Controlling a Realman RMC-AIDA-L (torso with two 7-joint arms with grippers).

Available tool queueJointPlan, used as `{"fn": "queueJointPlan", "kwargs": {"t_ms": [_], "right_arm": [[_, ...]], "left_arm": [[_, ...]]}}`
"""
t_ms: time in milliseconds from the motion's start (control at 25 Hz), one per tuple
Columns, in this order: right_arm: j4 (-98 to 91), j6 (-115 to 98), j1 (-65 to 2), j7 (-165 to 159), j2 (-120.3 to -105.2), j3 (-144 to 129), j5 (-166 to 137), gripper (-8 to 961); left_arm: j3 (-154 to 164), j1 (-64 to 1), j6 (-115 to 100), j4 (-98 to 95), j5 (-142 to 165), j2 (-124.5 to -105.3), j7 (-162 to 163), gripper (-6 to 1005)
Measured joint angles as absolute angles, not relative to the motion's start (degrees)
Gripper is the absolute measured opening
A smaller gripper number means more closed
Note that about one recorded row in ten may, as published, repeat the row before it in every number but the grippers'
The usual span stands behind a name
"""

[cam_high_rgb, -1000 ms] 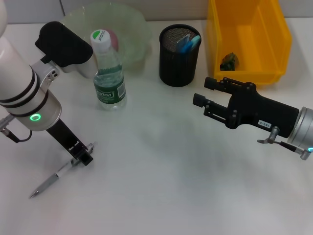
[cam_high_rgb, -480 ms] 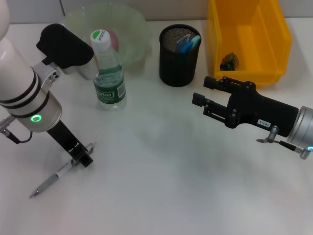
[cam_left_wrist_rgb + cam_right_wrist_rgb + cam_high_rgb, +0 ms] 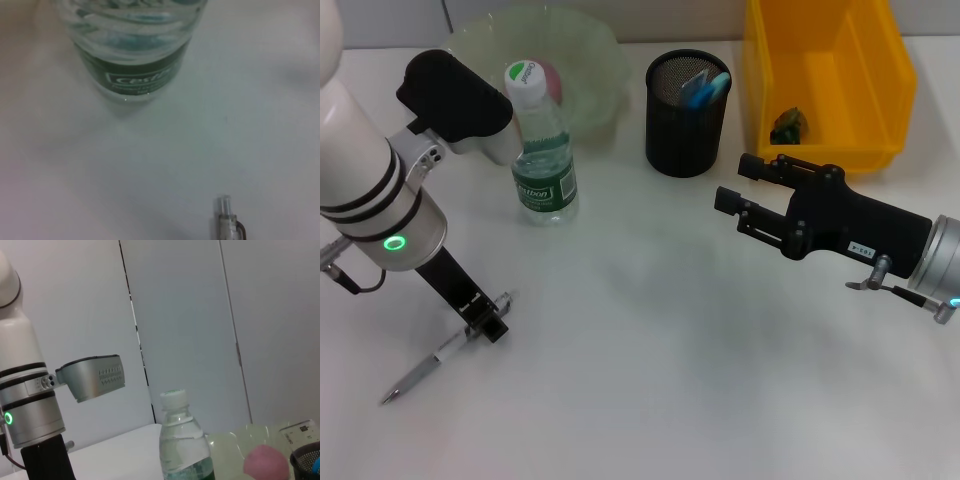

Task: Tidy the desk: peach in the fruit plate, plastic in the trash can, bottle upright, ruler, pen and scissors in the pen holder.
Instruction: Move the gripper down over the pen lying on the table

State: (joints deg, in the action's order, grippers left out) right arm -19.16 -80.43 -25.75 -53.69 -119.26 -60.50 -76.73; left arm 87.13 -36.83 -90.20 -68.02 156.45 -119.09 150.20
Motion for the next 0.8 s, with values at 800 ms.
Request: {"fn": "queueJointPlan", "kwargs": {"t_ms": [800], "right_arm": [[-19.2,-80.4,-25.8,-53.9,-119.34,-60.4,-76.7,563]], "left_arm": [[87.9,-36.9,-90.2,-68.0,156.4,-119.09,150.4,544]]}}
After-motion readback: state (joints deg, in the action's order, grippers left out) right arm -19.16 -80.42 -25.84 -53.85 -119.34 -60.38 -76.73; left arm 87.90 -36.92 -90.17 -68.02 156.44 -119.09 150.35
